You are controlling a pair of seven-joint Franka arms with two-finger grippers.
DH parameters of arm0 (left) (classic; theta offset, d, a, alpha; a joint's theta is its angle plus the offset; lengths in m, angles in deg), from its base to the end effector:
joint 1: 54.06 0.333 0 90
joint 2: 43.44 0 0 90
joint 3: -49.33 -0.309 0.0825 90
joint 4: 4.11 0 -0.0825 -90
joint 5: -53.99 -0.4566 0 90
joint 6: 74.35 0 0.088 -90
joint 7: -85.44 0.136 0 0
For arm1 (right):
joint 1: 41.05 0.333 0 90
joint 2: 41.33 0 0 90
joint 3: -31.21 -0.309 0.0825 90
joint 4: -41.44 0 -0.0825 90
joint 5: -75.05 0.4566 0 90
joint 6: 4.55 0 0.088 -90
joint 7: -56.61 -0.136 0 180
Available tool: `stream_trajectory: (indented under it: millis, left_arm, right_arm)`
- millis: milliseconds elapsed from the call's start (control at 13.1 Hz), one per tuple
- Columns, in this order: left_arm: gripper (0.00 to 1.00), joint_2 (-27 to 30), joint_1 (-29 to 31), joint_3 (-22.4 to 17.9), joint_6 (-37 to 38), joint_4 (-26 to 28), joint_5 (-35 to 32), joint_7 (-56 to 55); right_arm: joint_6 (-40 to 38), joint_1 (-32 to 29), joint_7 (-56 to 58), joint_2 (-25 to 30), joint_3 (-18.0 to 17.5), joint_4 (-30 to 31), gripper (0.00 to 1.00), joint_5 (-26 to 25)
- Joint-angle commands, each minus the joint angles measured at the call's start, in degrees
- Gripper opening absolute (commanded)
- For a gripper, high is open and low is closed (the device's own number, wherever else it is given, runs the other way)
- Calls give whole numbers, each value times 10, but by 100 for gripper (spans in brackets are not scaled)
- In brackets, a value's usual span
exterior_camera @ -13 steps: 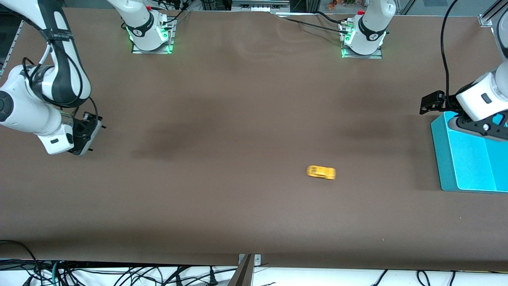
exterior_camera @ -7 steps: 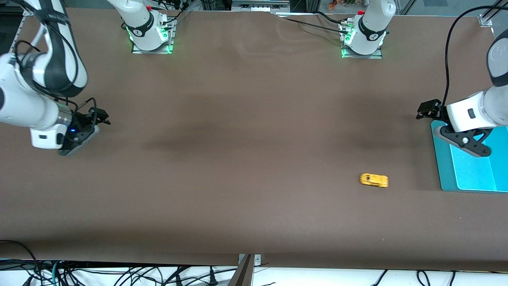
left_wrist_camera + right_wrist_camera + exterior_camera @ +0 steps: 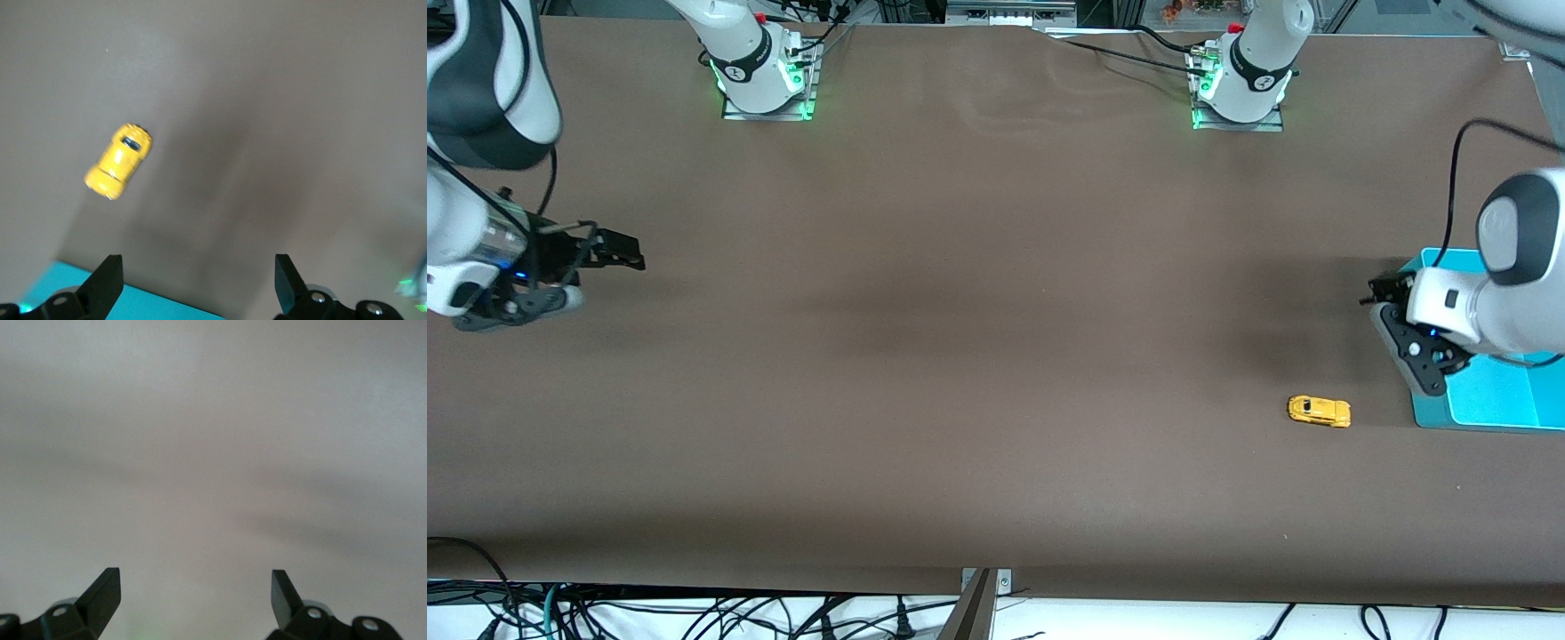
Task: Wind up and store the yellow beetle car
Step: 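Lower the left gripper to the car while the right gripper retracts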
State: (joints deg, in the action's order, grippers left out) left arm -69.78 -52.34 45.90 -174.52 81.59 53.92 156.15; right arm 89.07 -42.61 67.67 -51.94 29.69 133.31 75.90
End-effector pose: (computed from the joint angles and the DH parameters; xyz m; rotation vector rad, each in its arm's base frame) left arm 0.7208 0.0607 0.3278 2.5400 -1.6425 -0.2735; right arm 0.6676 0.0006 0.4555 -3.0842 -0.2942 0.2359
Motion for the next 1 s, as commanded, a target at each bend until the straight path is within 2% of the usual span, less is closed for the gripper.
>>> stream_trajectory:
  millis: [0,153,307,460,690,920]
  left_arm:
    - [100,-40,2,4,-55,-9,-10,101]
    - [100,-65,2,5,-98,-9,-7,166]
    - [100,-92,1,6,-143,-8,-5,207]
    - [100,-114,1,7,-180,-7,-2,239]
    - [100,-129,0,8,-236,10,0,261]
    - [100,-129,1,8,-284,40,1,266]
  right_arm:
    - [-52,30,-115,21,40,-39,100,29]
    - [-71,31,-134,40,46,-64,100,28]
    - [-64,31,-134,51,66,-62,100,14]
    - [-63,31,-135,74,75,-53,100,-49]
    - [-61,31,-131,106,77,-21,100,-31]
    - [-35,27,-128,98,77,1,100,42]
